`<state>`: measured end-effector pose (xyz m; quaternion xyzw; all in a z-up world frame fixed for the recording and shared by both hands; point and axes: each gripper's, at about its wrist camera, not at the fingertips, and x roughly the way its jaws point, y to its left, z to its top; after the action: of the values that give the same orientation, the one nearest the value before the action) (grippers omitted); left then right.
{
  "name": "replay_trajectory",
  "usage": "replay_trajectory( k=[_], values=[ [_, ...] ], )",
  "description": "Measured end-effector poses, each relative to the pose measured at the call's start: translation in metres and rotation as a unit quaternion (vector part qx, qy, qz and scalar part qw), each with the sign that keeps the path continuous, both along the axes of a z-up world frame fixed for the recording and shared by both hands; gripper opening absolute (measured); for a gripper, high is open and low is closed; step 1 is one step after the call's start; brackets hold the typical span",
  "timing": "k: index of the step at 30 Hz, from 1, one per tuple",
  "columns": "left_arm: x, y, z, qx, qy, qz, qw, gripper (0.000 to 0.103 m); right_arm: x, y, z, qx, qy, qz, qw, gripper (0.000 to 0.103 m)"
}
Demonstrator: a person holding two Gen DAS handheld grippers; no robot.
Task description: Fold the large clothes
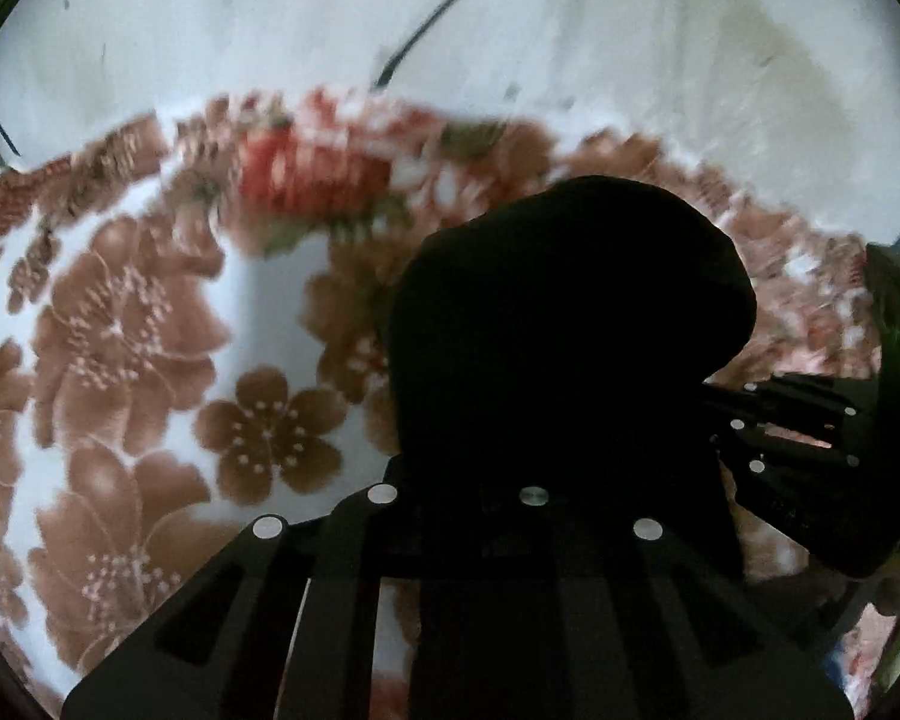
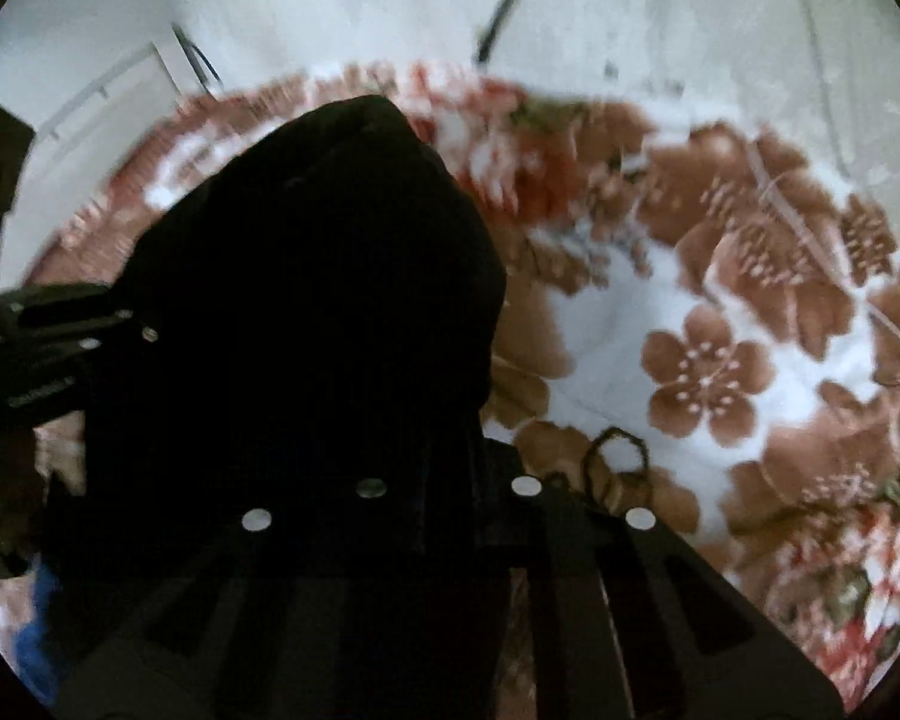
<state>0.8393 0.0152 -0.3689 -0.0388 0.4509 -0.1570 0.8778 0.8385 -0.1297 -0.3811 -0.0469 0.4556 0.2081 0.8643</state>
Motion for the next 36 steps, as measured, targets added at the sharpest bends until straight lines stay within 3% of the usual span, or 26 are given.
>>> replay_trajectory(
  k=[7, 14, 22, 26, 31, 36],
  values=[
    [-0.081, 0.006, 0.070, -0.071, -0.040, -0.009, 0.9966, 0.007, -0.081, -0.019, 0.083, 0.035, -0.039, -0.009, 0.999, 0.009],
    [-0.191, 0.002, 0.091, -0.075, -0.051, -0.060, 0.9941, 0.007, -0.183, -0.019, 0.110, 0.033, -0.039, 0.003, 0.999, 0.008],
    [-0.303, 0.014, 0.043, -0.094, -0.004, -0.056, 0.9940, 0.006, -0.300, -0.016, 0.077, 0.026, 0.006, 0.013, 1.000, 0.007],
    [-0.355, 0.018, -0.002, -0.087, 0.034, -0.048, 0.9944, 0.006, -0.344, -0.014, 0.044, 0.004, 0.037, 0.020, 0.999, 0.007],
    [-0.396, 0.017, -0.052, -0.071, 0.081, -0.054, 0.9928, 0.008, -0.387, -0.017, -0.012, -0.059, 0.092, 0.035, 0.993, 0.008],
    [-0.420, 0.020, -0.068, -0.060, 0.083, -0.073, 0.9920, 0.016, -0.416, -0.015, -0.027, -0.088, 0.098, 0.044, 0.990, 0.021]
  ],
)
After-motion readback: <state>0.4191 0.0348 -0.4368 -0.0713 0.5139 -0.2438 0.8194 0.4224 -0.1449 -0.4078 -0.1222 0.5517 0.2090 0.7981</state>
